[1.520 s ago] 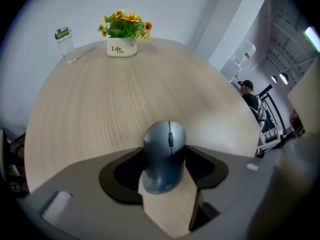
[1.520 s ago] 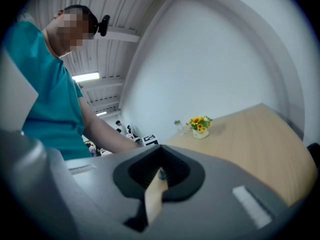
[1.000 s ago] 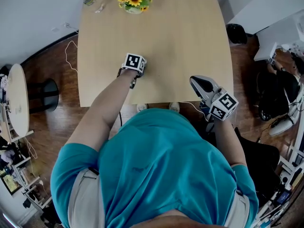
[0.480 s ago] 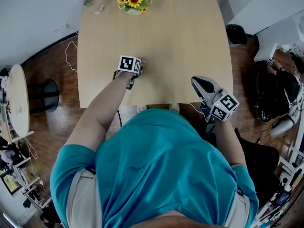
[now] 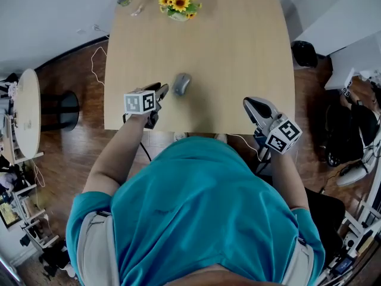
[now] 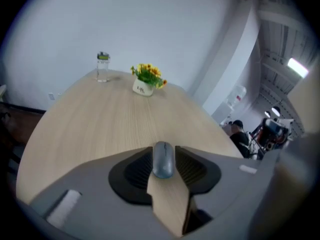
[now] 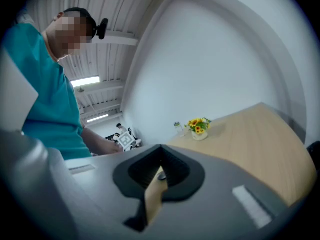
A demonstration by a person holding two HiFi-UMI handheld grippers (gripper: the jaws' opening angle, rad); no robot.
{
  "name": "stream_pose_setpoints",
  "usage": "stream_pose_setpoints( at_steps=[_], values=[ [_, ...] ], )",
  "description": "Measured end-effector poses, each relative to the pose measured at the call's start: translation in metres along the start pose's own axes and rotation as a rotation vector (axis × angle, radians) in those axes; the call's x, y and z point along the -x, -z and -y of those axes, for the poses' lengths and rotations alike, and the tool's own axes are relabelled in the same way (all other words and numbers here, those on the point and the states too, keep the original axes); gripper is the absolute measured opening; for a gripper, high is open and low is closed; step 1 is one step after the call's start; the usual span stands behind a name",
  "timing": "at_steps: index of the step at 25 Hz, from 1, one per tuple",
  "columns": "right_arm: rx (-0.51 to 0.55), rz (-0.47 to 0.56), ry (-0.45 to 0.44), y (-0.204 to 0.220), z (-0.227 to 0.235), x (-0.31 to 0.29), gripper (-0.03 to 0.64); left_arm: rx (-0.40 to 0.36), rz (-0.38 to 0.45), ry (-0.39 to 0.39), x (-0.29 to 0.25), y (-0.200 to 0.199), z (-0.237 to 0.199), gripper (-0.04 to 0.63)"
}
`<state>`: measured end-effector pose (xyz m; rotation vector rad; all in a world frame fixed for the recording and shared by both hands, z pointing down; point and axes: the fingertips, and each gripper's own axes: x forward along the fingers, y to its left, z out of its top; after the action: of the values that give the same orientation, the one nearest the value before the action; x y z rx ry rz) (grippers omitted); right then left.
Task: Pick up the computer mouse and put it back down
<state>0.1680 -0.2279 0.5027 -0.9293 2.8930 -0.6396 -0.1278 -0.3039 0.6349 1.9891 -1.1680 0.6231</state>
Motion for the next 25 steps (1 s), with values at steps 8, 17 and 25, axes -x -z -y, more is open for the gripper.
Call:
stream_pose_setpoints(
  at_steps=[8, 17, 25],
  values=[
    [0.037, -0.009, -0.186, -0.017, -0.008, -0.016, 0.003, 0.044, 0.441, 0.037, 0.132, -0.023, 0.040, 0.005],
    [0.070, -0.020, -0.273, -0.015, -0.055, -0.039, 0.003, 0.003, 0.563, 0.120, 0.209, -0.003, 0.085, 0.005],
    [0.142, -0.022, -0.175, -0.006, -0.147, -0.059, 0.003, -0.136, 0.595, 0.294, 0.279, 0.026, 0.069, 0.005]
  ],
)
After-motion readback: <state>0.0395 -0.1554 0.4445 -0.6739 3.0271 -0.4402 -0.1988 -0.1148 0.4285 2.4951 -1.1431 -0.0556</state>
